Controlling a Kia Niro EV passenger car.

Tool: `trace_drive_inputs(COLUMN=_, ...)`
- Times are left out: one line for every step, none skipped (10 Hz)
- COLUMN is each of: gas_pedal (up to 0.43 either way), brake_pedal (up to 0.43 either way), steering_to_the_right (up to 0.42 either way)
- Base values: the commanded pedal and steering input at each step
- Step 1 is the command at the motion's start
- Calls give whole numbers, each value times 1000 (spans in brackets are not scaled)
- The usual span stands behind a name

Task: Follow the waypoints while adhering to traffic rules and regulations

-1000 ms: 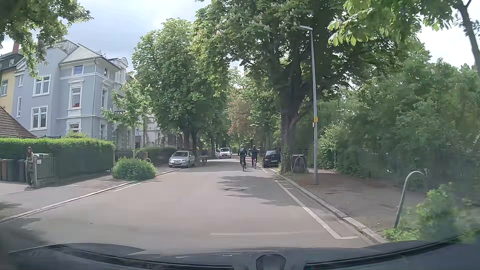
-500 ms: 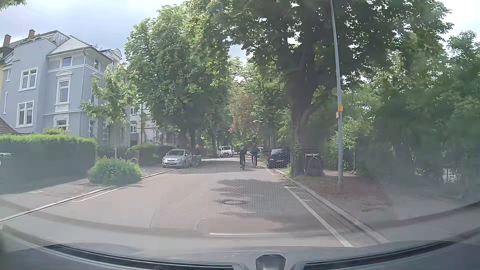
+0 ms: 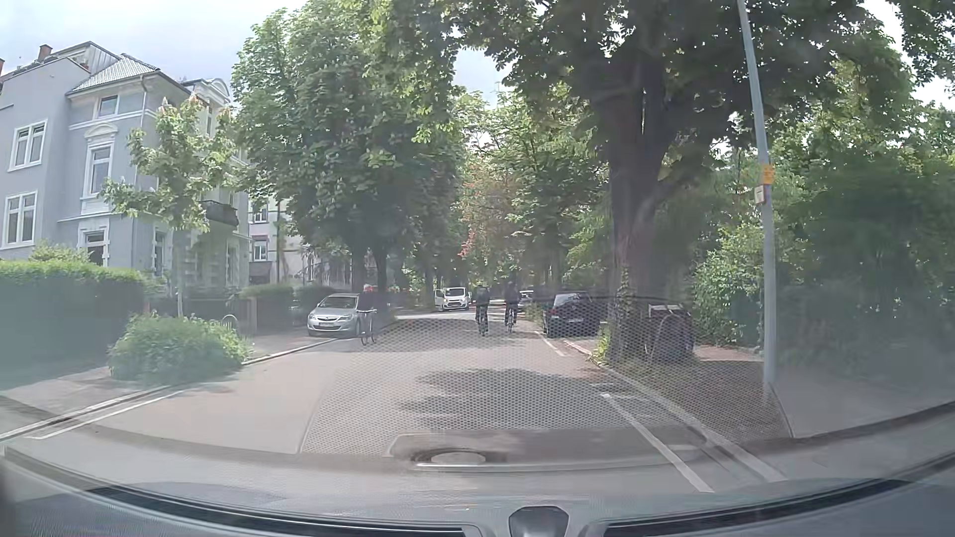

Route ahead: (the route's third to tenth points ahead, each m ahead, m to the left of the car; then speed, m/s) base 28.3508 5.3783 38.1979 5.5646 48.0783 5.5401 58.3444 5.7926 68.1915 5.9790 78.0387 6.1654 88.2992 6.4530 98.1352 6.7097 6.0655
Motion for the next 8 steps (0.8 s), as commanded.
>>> trace_drive_inputs(gas_pedal=67, brake_pedal=0, steering_to_the_right=-14)
trace_drive_inputs(gas_pedal=67, brake_pedal=0, steering_to_the_right=-12)
trace_drive_inputs(gas_pedal=67, brake_pedal=0, steering_to_the_right=-10)
trace_drive_inputs(gas_pedal=67, brake_pedal=0, steering_to_the_right=-6)
trace_drive_inputs(gas_pedal=59, brake_pedal=0, steering_to_the_right=-3)
trace_drive_inputs(gas_pedal=47, brake_pedal=0, steering_to_the_right=-3)
trace_drive_inputs(gas_pedal=28, brake_pedal=0, steering_to_the_right=-2)
trace_drive_inputs(gas_pedal=28, brake_pedal=0, steering_to_the_right=-1)
